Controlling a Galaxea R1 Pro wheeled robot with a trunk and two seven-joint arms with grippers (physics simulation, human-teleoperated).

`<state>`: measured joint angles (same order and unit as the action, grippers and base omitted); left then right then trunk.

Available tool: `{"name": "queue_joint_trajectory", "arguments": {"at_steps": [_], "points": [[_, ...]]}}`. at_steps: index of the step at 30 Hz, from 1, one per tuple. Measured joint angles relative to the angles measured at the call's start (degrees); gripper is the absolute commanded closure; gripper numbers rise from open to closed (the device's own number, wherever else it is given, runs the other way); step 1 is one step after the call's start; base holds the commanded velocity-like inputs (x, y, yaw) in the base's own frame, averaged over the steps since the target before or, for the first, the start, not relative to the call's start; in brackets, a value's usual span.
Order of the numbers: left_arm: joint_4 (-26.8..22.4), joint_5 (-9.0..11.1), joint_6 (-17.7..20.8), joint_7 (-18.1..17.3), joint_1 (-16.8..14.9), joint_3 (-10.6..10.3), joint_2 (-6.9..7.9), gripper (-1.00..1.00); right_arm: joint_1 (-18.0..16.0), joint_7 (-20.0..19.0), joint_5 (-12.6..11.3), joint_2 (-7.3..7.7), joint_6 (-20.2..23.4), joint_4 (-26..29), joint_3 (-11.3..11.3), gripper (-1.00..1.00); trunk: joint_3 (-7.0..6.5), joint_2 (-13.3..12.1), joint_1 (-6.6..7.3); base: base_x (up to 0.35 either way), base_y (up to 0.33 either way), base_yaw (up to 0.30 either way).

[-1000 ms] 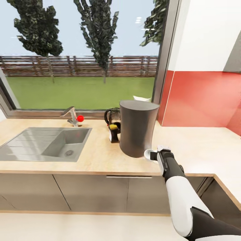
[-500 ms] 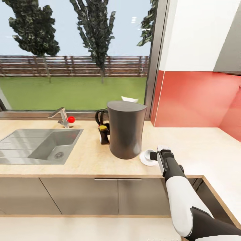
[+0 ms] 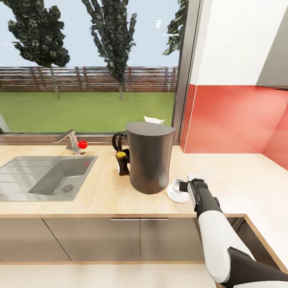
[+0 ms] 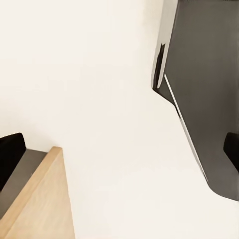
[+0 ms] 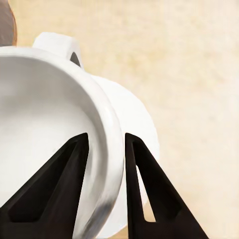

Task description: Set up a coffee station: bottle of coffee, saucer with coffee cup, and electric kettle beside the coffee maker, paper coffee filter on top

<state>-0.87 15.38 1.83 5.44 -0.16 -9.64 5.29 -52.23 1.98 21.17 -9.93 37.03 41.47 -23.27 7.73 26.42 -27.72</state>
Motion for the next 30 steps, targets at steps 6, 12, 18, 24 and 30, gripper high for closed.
{"name": "queue_joint_trajectory", "arguments": {"at_steps": [6, 12, 18, 24, 30], "points": [[0.0, -0.2, 0.0, 0.0, 0.0, -0.2, -0.02, -1.0, 0.0, 0.1, 0.0, 0.0, 0.0, 0.0, 0.0, 1.0, 0.0, 0.0, -0.01, 0.024, 0.0, 0.0], [0.0, -0.2, 0.1, 0.0, 0.0, -0.1, -0.02, -1.0, 0.0, 0.0, 0.0, 0.0, 0.0, -0.6, 0.0, 1.0, 0.0, 0.0, -0.01, 0.001, 0.0, 0.0], [0.0, -0.2, 0.1, -0.1, 0.0, 0.0, -0.02, -1.0, 0.0, 0.0, 0.2, 0.0, 0.0, -0.9, 0.0, 1.0, 0.0, 0.0, -0.01, 0.012, 0.0, 0.0], [0.0, -0.3, 0.0, -0.1, 0.0, -0.1, -0.09, -1.0, 0.0, 0.1, 0.2, 0.0, 0.0, -1.8, -0.1, 1.0, 0.0, 0.0, -0.01, 0.12, 0.0, 0.0], [0.0, -0.2, 0.0, -0.1, 0.0, -0.2, -0.11, -1.0, 0.1, 0.1, 0.3, 0.0, 0.0, -1.9, -0.1, 1.0, 0.0, 0.0, -0.01, 0.011, 0.0, 0.0]]}}
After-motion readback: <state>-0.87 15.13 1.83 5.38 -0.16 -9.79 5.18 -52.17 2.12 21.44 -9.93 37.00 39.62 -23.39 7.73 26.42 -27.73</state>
